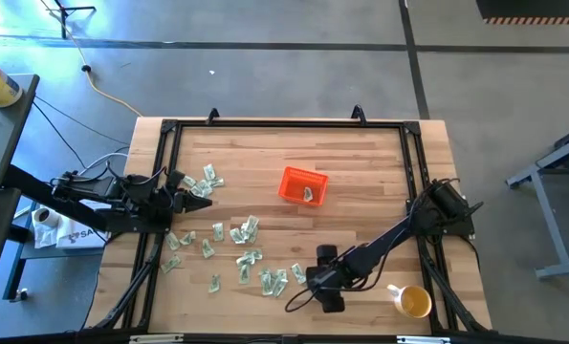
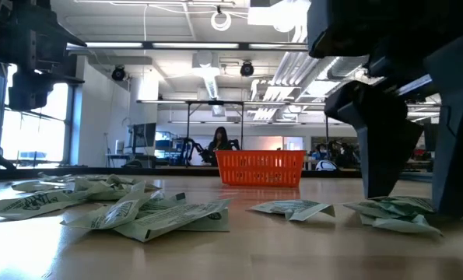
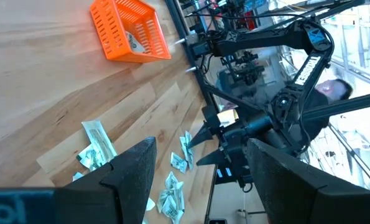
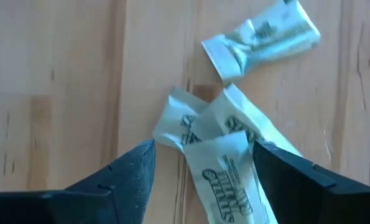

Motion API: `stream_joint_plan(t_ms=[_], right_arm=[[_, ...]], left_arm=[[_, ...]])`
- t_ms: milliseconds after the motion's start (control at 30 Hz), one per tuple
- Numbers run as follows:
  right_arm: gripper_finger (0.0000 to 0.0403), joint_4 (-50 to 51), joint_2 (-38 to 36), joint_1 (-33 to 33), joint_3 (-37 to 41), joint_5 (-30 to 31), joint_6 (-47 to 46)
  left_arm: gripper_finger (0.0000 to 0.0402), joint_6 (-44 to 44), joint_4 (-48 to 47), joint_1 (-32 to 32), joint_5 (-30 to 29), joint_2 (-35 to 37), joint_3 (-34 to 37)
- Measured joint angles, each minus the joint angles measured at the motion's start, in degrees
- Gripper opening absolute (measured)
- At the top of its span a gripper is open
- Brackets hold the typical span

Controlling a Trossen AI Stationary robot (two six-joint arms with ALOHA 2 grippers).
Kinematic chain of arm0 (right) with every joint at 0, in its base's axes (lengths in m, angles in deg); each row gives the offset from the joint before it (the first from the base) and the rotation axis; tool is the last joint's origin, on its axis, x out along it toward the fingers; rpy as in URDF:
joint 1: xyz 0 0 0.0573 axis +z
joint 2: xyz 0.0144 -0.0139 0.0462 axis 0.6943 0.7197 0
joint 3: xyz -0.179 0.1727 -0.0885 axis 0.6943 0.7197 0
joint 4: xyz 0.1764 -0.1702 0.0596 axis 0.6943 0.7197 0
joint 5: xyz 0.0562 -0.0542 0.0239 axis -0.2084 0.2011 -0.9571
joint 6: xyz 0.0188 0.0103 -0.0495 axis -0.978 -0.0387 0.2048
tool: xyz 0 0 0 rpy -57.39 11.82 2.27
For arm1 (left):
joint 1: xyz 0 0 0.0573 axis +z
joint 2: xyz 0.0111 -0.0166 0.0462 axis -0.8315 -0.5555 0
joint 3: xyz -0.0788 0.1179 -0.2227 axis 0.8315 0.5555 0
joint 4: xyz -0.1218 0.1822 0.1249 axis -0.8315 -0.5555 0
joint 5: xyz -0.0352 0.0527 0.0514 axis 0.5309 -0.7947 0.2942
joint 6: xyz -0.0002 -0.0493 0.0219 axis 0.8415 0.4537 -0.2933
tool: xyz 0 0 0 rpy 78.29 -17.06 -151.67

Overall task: Pick and place Stevia / Truvia into bins
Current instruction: Put the green stevia packet into the orange basket

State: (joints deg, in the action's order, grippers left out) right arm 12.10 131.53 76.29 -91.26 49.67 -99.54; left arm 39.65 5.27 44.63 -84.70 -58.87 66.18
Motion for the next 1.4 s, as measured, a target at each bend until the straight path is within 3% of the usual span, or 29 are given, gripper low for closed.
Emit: stream_joint_plan(t_ms=[467,667,900,1167,1400], right_arm=[[0.0176,4.8,0.0,0.7,-1.1,2.2,-3.6],[0.0123,4.7,1.5,0.7,-1.1,0.6,-3.6],[0.0089,4.9,1.9,0.7,-1.3,-0.9,-7.5],[0.0006,12.0,1.0,0.7,-3.7,-5.2,-10.2],[0.0003,20.4,0.9,0.0,-11.7,1.7,-11.5]], left_arm=[[0.0285,0.0,0.0,0.0,0.0,0.0,0.0],[0.0285,0.0,0.0,0.0,0.1,0.0,0.0],[0.0285,0.0,0.0,0.0,0.1,0.0,0.0],[0.0285,0.0,0.0,0.0,0.1,0.0,0.0],[0.0285,0.0,0.0,0.0,-0.2,0.0,0.0]])
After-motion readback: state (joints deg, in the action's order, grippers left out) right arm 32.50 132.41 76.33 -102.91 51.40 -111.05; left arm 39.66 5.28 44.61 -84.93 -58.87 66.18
